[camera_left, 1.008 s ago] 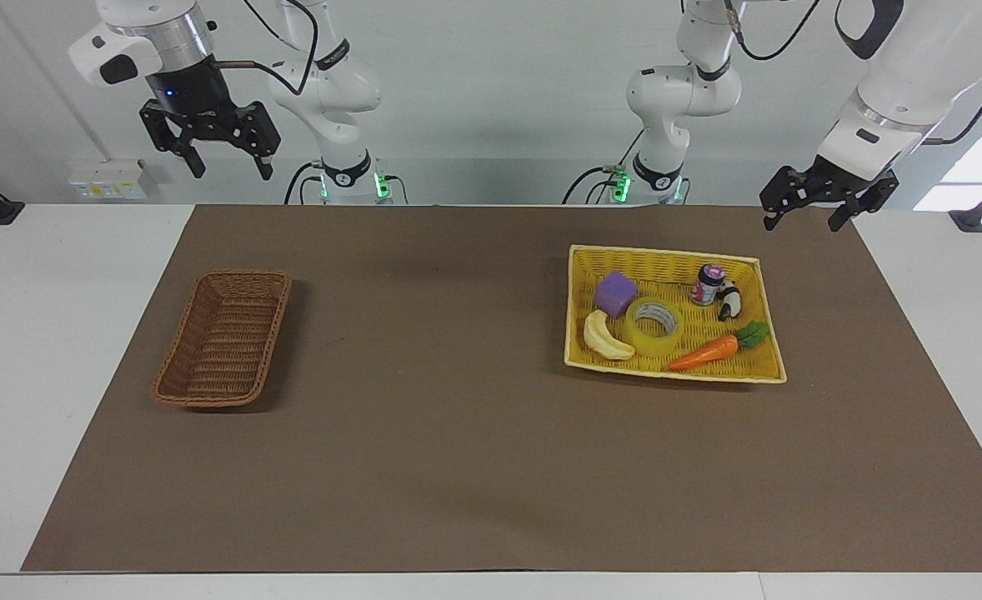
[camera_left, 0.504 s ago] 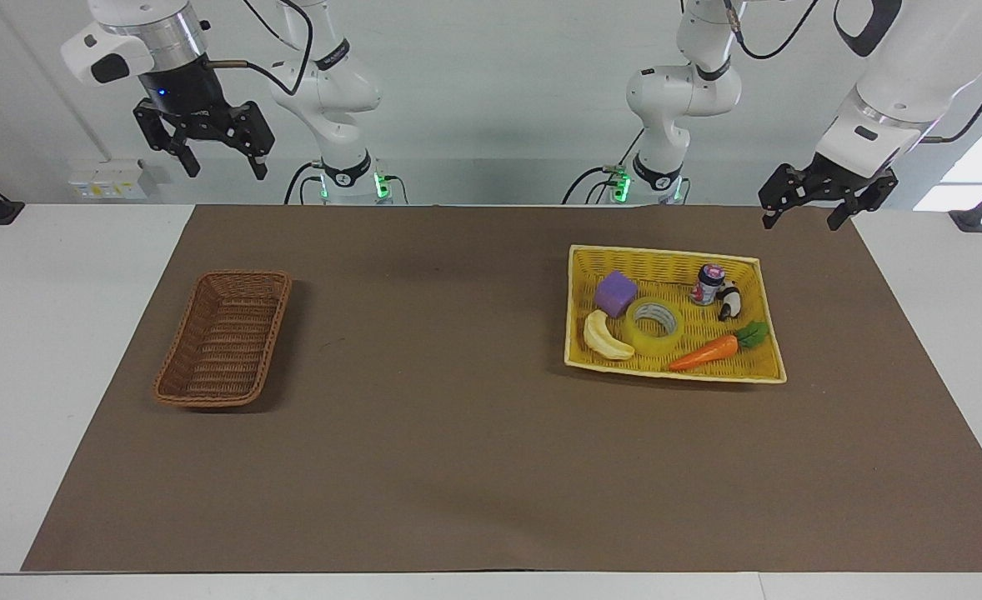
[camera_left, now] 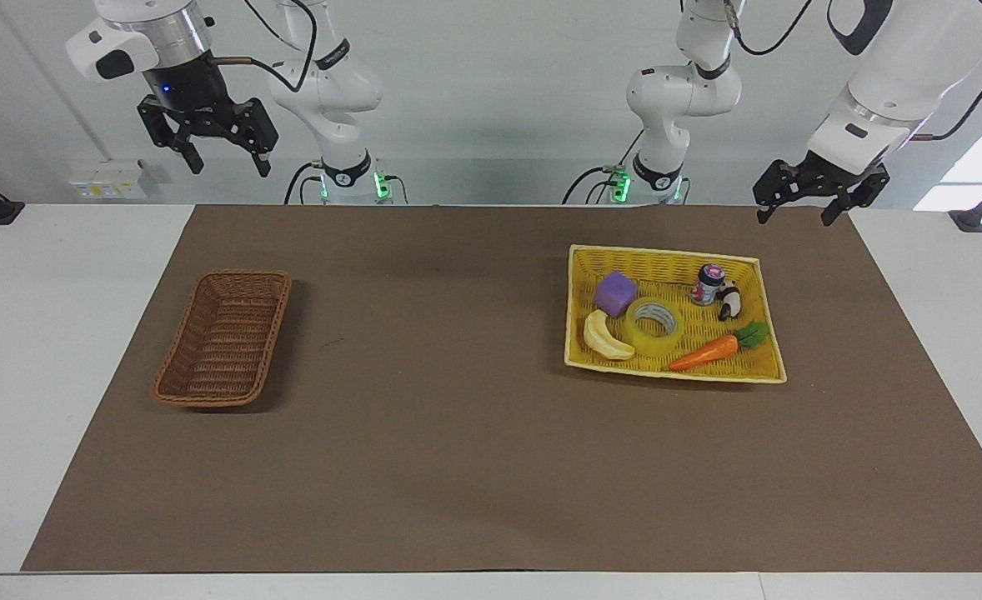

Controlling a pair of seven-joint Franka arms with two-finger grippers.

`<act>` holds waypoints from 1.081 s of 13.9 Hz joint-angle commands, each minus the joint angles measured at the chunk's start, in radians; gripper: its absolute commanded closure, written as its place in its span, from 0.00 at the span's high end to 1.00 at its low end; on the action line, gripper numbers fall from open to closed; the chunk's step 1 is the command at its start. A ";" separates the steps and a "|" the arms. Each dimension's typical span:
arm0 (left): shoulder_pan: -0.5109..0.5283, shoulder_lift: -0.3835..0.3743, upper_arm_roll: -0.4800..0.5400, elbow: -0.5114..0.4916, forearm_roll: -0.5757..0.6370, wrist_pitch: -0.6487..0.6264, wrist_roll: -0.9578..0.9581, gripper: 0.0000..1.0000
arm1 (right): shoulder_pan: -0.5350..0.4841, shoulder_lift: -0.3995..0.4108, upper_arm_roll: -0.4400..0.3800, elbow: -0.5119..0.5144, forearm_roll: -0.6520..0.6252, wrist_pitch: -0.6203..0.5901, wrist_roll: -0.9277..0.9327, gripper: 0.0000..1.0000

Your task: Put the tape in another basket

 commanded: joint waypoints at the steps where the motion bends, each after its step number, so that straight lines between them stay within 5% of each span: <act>1: 0.007 -0.054 0.001 -0.080 -0.005 0.043 0.024 1.00 | -0.004 -0.021 0.006 -0.025 -0.001 0.004 0.016 1.00; 15: -0.004 -0.135 0.001 -0.496 -0.071 0.439 -0.055 1.00 | -0.010 -0.021 0.006 -0.025 0.001 -0.007 0.004 1.00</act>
